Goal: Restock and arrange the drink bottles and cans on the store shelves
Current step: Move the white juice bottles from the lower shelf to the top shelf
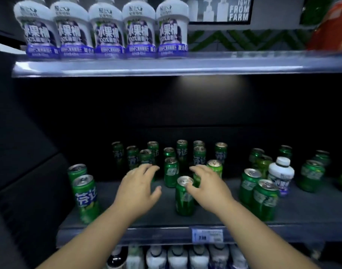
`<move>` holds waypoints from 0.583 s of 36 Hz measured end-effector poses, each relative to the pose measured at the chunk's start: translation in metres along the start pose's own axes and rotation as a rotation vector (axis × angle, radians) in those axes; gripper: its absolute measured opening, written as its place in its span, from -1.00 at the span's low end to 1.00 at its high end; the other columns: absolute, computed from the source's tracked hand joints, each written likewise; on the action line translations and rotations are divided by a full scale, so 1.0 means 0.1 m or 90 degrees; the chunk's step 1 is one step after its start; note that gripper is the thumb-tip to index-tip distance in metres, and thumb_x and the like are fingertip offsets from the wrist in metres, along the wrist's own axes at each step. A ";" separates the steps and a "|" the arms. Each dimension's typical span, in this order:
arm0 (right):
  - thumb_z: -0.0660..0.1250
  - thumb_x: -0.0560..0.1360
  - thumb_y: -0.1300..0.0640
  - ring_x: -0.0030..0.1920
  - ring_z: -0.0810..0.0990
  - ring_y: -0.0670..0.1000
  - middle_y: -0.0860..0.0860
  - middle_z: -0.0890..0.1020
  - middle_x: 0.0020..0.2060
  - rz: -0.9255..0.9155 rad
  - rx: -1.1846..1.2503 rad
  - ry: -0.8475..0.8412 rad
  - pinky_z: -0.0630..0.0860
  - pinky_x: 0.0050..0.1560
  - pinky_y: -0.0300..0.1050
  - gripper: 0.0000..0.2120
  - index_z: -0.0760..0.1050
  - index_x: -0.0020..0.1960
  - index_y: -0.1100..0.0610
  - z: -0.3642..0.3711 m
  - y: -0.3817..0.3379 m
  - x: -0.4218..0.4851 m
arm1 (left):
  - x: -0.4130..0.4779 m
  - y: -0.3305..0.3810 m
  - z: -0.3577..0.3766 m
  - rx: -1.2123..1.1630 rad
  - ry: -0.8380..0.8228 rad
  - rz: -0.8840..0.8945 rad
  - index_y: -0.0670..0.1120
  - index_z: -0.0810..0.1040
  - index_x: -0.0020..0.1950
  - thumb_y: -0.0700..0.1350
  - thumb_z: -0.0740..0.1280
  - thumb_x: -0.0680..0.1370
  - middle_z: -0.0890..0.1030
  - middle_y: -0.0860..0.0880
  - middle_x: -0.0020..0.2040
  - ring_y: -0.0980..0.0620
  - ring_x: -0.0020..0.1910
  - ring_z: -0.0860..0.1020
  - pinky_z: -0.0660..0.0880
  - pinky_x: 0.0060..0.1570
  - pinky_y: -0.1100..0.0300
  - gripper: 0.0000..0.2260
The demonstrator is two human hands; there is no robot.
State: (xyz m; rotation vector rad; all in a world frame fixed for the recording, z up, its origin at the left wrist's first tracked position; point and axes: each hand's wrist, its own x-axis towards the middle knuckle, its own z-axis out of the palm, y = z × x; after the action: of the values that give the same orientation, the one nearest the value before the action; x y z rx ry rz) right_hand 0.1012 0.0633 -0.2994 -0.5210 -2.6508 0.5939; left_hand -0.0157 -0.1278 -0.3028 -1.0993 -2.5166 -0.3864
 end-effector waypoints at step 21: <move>0.44 0.47 -0.05 0.09 0.61 -0.11 -0.16 0.63 0.08 0.185 0.239 0.124 0.57 0.15 -0.06 -0.65 0.57 0.24 -0.09 -1.01 1.91 -0.32 | 0.86 2.33 0.82 -0.197 -0.042 0.229 0.03 0.58 0.20 0.19 0.15 0.45 0.60 0.05 0.14 -0.05 0.13 0.56 0.51 0.11 0.02 -0.55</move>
State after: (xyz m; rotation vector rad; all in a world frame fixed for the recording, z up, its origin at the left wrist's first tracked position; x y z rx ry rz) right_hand 0.2236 0.2437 -0.3117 -0.8061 -2.2224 1.0416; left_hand 0.0860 0.1129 -0.3150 -1.6728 -2.2947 -0.6588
